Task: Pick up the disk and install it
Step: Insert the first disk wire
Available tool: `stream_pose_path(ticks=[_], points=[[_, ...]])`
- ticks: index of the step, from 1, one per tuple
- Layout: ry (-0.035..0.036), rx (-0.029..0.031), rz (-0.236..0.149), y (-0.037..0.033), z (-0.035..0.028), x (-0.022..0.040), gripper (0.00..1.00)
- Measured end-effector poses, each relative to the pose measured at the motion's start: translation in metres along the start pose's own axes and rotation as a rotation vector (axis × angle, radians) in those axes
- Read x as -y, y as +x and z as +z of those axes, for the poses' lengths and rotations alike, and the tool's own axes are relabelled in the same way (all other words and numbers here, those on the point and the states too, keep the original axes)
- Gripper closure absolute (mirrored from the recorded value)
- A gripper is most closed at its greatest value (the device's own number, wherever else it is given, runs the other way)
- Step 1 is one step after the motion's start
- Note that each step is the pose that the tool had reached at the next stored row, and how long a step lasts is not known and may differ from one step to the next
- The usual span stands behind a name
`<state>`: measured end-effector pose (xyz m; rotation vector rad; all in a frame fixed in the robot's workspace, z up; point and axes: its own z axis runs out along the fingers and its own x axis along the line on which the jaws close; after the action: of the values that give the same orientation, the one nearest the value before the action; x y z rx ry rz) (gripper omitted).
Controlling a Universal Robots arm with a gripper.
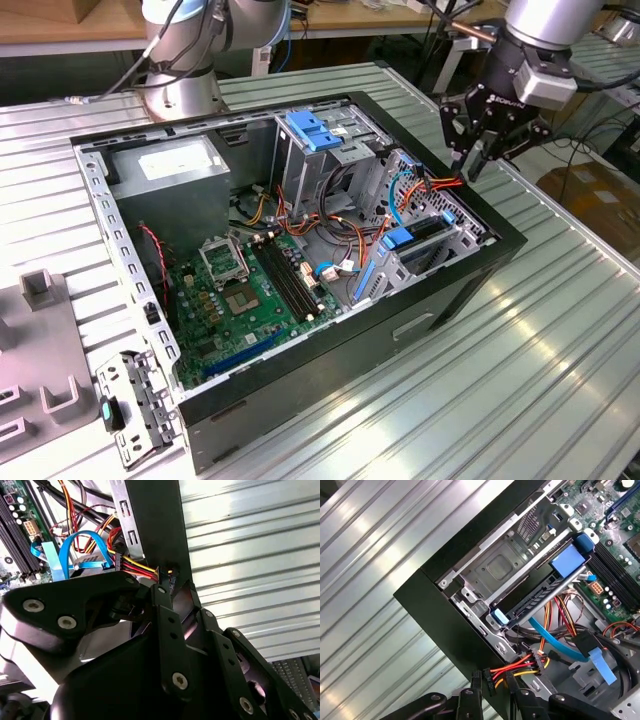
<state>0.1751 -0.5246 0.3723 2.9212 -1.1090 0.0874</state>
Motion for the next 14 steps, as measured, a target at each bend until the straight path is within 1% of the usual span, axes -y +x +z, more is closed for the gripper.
stream_pose_path(ticks=[3,9,10,12,14], points=[[0.0017,-0.0002,-0.023,0.0002,0.0022,-0.0003,0.69],[0.0039,-0.0013,-0.049,0.0008,0.0051,-0.0013,0.69],[0.0040,-0.0014,-0.051,0.0008,0.0051,-0.0013,0.70],[0.0042,-0.0013,-0.052,0.0008,0.0052,-0.0013,0.83],[0.0045,-0.0011,-0.053,0.0008,0.0049,-0.0013,0.84]])
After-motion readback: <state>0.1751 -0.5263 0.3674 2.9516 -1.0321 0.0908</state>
